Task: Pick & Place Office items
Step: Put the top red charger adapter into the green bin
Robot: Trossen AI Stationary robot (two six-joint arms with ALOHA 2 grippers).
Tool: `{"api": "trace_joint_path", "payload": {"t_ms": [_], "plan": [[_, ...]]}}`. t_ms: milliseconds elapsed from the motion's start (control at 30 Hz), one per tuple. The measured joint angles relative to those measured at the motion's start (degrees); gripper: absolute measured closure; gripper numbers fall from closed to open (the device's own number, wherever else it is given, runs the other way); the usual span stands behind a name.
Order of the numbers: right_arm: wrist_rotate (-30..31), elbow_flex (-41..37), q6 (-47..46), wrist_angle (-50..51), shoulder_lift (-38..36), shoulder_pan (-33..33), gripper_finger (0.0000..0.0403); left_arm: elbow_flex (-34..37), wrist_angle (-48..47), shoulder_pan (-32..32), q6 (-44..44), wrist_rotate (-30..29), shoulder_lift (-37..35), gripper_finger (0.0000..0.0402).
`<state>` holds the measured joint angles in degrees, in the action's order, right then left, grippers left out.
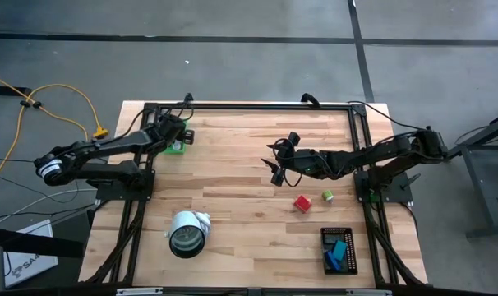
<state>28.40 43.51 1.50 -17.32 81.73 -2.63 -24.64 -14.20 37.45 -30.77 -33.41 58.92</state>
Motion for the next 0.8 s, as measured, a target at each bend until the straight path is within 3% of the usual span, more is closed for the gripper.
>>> {"api": "trace_joint_path", "payload": {"t_ms": [267,800], "plan": [[0.0,0.0,0.0,0.0,0.0,0.0,0.0178,2.5,5.8,0.0,-0.6,-1.3,0.0,0.0278],[0.0,0.0,0.0,0.0,0.0,0.0,0.0178,2.5,5.8,0.0,-0.6,0.7,0.1,0.0277]]}}
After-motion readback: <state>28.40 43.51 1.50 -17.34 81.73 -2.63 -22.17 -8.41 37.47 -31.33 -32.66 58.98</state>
